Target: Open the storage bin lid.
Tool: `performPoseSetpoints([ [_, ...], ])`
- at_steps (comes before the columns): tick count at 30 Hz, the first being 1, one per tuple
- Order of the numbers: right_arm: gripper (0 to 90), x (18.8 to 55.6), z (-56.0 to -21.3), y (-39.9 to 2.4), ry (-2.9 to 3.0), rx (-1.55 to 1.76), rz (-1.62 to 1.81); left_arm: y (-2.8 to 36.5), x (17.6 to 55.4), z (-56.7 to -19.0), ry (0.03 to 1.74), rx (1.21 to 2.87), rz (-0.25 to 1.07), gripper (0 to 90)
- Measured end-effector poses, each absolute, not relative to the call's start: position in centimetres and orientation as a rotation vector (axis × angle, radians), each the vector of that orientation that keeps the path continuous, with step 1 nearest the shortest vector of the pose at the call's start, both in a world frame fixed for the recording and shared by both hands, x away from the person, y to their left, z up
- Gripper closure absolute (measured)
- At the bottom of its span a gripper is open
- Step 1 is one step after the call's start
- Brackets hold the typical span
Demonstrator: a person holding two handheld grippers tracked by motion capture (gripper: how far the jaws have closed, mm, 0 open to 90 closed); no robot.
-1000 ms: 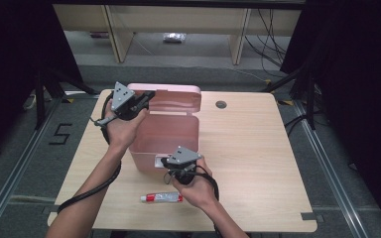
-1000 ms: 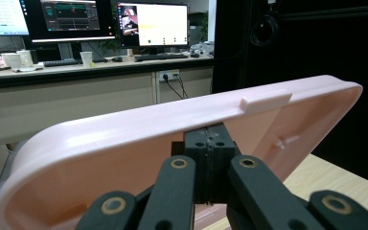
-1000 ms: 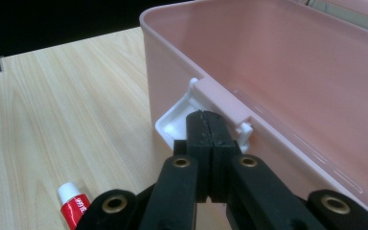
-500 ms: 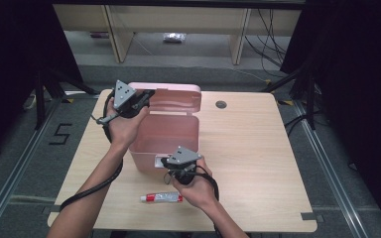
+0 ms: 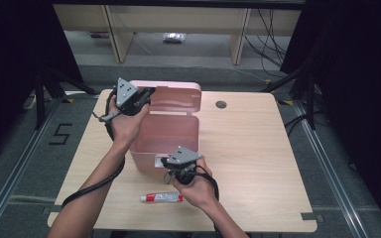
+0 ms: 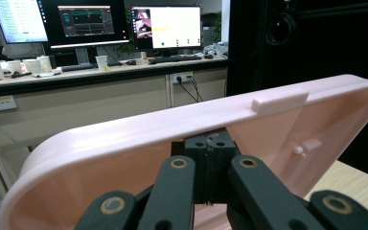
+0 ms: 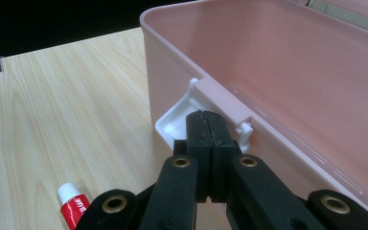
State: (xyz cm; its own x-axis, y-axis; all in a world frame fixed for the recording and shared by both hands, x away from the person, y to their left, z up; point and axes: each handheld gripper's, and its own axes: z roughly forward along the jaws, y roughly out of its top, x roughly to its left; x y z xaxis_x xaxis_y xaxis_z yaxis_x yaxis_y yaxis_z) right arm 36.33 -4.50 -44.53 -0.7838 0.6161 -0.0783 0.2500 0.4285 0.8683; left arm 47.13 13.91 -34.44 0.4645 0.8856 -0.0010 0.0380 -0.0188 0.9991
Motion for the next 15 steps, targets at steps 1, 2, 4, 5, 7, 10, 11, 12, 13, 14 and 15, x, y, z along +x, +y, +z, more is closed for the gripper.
performPoseSetpoints([
  [1, 90.0, 36.32, -44.54, -4.50, 2.300, 0.737, 1.304, 13.88, 47.14, -34.44, 0.871, 1.435, 0.830, 89.5],
  [2, 90.0, 36.39, -44.53, -4.54, 2.296, 0.724, 1.300, 13.87, 47.19, -34.42, 0.872, 1.434, 0.829, 89.5],
  [4, 90.0, 36.38, -44.52, -4.53, 2.296, 0.724, 1.300, 13.95, 47.34, -34.34, 0.863, 1.435, 0.849, 89.5],
  [5, 90.0, 36.38, -44.53, -4.54, 2.296, 0.724, 1.301, 13.85, 47.36, -34.36, 0.872, 1.433, 0.834, 89.5],
  [7, 90.0, 36.36, -44.44, -4.63, 2.314, 0.722, 1.292, 13.89, 47.51, -34.32, 0.863, 1.435, 0.854, 89.5],
  [10, 90.0, 36.36, -44.45, -4.63, 2.315, 0.724, 1.293, 13.77, 47.58, -34.37, 0.874, 1.432, 0.841, 89.5],
  [11, 90.0, 36.36, -44.52, -4.56, 2.302, 0.726, 1.301, 13.77, 47.61, -34.36, 0.874, 1.433, 0.843, 89.4],
  [12, 90.0, 36.36, -44.50, -4.58, 2.305, 0.724, 1.298, 13.83, 47.70, -34.32, 0.867, 1.432, 0.858, 89.4],
  [13, 90.0, 36.36, -44.45, -4.62, 2.314, 0.724, 1.294, 13.81, 47.74, -34.32, 0.869, 1.431, 0.858, 89.4],
  [14, 90.0, 36.37, -44.50, -4.57, 2.305, 0.724, 1.298, 13.73, 47.72, -34.36, 0.878, 1.430, 0.844, 89.3],
  [15, 90.0, 36.36, -44.55, -4.53, 2.296, 0.726, 1.302, 13.70, 47.74, -34.38, 0.881, 1.429, 0.841, 89.3],
])
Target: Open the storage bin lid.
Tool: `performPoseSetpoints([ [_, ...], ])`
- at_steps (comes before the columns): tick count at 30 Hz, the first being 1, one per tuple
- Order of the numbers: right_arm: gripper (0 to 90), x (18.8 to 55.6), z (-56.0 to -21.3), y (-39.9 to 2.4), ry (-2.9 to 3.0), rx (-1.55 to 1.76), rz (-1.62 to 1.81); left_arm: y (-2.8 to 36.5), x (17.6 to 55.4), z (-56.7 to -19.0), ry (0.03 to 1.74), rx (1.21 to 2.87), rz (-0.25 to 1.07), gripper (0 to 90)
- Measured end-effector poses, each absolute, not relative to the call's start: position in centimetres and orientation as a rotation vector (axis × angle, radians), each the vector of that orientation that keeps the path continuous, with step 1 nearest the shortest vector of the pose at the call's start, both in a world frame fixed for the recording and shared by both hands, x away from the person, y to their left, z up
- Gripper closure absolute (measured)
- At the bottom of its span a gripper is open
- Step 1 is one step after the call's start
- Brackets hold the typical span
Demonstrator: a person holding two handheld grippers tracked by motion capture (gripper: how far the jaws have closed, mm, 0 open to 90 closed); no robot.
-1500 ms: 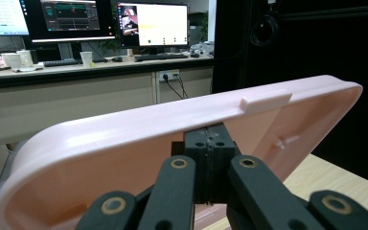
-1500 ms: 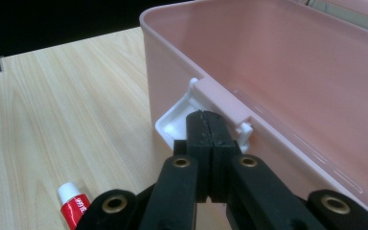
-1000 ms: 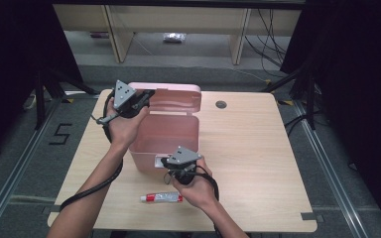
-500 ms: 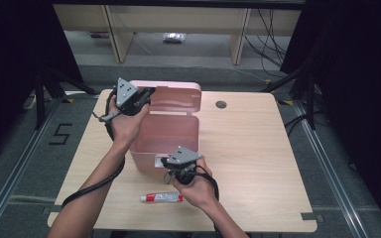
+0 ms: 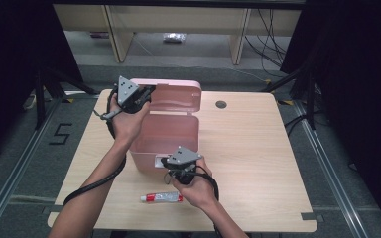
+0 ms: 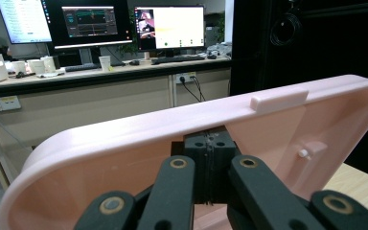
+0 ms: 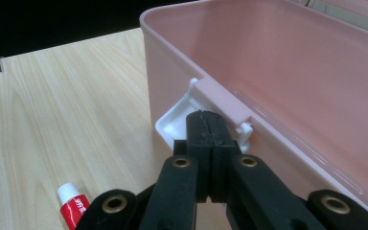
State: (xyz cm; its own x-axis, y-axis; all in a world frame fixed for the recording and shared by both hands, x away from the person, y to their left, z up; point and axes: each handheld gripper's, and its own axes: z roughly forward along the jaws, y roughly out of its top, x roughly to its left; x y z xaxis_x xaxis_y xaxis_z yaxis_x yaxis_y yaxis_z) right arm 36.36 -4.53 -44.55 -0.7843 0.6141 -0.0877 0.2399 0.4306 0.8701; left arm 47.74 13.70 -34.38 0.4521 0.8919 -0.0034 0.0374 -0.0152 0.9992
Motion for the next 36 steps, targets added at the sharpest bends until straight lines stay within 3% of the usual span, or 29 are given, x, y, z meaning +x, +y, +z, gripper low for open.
performPoseSetpoints([
  [36, 90.0, 36.4, -44.6, -4.5, 2.294, 0.724, 1.305, 13.6, 49.9, -35.2, 0.931, 1.465, 0.857, 88.7],
])
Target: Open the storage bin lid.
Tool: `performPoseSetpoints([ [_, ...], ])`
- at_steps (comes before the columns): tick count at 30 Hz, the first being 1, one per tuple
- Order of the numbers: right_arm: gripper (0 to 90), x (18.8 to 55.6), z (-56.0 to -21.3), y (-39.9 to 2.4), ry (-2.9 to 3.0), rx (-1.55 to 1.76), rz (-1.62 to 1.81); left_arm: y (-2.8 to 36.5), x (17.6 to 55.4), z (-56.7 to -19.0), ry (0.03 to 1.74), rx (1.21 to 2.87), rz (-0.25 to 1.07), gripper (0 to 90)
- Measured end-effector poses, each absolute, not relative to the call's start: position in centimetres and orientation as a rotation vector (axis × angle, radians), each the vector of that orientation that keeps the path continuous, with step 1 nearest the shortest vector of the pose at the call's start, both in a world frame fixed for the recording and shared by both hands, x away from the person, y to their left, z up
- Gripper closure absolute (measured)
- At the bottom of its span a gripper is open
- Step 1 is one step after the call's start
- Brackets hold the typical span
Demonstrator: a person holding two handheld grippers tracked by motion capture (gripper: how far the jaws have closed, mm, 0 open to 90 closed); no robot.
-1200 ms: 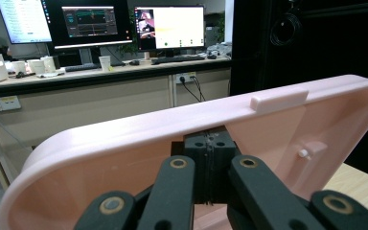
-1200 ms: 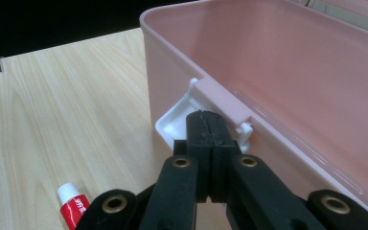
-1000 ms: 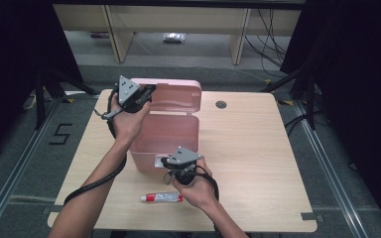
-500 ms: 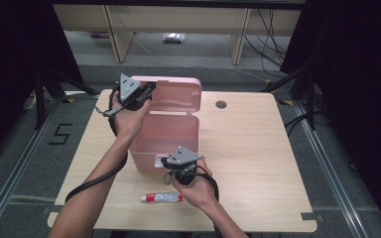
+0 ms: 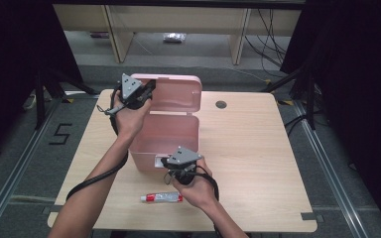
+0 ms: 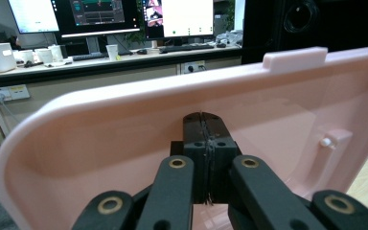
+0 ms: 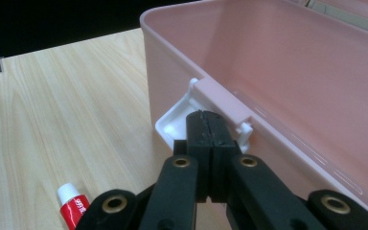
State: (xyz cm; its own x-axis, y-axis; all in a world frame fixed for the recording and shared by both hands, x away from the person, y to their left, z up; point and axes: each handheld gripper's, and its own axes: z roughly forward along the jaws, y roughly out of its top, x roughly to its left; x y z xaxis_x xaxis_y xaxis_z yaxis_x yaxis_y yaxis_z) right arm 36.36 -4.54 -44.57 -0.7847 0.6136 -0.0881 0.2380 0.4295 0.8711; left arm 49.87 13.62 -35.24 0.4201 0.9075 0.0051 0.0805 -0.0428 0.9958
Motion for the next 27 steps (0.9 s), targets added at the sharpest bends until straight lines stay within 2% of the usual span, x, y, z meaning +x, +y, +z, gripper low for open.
performPoseSetpoints([
  [27, 90.0, 36.3, -44.5, -4.5, 2.298, 0.720, 1.300, 13.3, 50.9, -36.9, 0.971, 1.521, 0.848, 88.4],
])
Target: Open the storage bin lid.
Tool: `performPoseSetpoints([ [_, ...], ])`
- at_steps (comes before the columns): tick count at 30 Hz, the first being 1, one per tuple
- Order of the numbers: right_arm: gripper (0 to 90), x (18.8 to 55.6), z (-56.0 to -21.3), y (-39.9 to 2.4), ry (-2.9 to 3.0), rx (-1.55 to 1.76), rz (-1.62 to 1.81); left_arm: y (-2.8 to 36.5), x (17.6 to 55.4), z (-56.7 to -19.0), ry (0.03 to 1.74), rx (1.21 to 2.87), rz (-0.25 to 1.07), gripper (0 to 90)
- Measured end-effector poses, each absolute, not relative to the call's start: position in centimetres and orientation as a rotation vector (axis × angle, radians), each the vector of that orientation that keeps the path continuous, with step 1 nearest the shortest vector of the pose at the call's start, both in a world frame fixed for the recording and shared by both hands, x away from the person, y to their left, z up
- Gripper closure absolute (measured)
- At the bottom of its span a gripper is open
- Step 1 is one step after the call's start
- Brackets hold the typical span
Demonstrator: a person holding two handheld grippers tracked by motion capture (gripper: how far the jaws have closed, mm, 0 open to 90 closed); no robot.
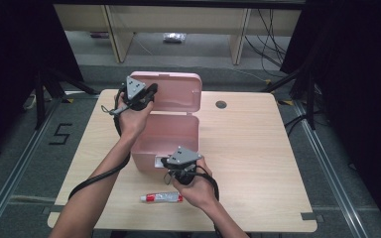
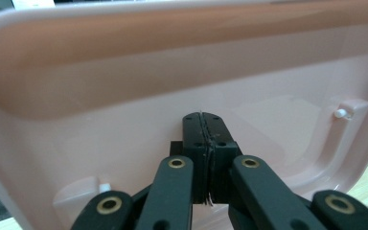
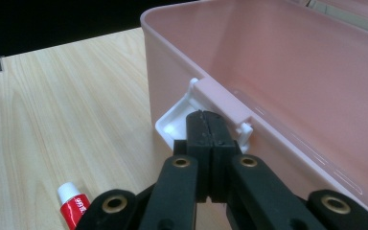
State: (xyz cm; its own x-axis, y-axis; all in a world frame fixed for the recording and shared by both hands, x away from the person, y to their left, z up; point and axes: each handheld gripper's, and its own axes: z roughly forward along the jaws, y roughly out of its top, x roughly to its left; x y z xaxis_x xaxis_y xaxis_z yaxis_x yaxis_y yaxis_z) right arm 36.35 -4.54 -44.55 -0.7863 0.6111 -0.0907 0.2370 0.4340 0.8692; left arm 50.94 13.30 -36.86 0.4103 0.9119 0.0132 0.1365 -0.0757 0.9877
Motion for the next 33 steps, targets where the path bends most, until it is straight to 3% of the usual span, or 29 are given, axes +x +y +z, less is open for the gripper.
performPoseSetpoints([
  [33, 90.0, 36.4, -44.5, -4.5, 2.303, 0.712, 1.302, 13.1, 52.3, -38.9, 1.047, 1.625, 0.805, 88.6],
])
